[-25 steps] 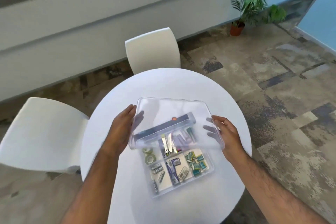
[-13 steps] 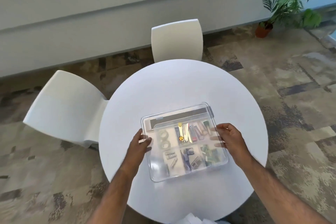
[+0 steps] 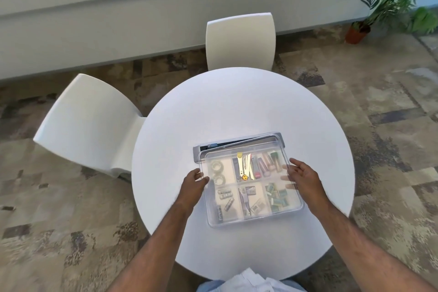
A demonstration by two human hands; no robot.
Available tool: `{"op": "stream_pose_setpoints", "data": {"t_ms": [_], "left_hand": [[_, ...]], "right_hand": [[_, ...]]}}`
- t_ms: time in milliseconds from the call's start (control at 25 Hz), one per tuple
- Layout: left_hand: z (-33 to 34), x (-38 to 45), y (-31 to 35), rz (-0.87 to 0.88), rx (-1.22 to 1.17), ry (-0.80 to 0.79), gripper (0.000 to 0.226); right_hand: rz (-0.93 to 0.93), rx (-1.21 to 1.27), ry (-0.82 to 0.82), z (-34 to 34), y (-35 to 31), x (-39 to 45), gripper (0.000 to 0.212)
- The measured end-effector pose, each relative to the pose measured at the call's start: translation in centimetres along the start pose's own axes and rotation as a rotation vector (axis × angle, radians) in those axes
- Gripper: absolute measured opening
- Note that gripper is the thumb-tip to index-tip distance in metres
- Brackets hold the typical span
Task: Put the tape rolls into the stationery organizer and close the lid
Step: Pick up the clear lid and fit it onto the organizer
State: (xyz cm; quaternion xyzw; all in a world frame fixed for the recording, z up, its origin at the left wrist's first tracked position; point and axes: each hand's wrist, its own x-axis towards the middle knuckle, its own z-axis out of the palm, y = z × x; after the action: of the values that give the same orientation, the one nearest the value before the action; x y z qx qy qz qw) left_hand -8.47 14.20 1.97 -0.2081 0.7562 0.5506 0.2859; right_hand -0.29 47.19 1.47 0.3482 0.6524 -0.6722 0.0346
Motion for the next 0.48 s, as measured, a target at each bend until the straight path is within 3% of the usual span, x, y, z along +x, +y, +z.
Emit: {"op": "stream_pose_setpoints", "data": {"t_ms": [160, 320, 480], "left_hand": [[0.9, 0.4, 0.1, -0.001, 0.032, -0.031, 0.054], [1.5, 0.6, 0.1, 0.035, 0.053, -0.06, 0.02], [1.6, 1.4, -0.3, 0.068, 0.102, -0.056, 0.031]], "right_hand": [[0.005, -0.031, 0.0, -0.6, 0.2, 0.3, 0.04], [0.017, -0.038, 0.005, -1.2, 0.3, 0.8, 0.042], [0.039, -0.059, 0.009, -1.3, 0.6, 1.1, 0.046]]}}
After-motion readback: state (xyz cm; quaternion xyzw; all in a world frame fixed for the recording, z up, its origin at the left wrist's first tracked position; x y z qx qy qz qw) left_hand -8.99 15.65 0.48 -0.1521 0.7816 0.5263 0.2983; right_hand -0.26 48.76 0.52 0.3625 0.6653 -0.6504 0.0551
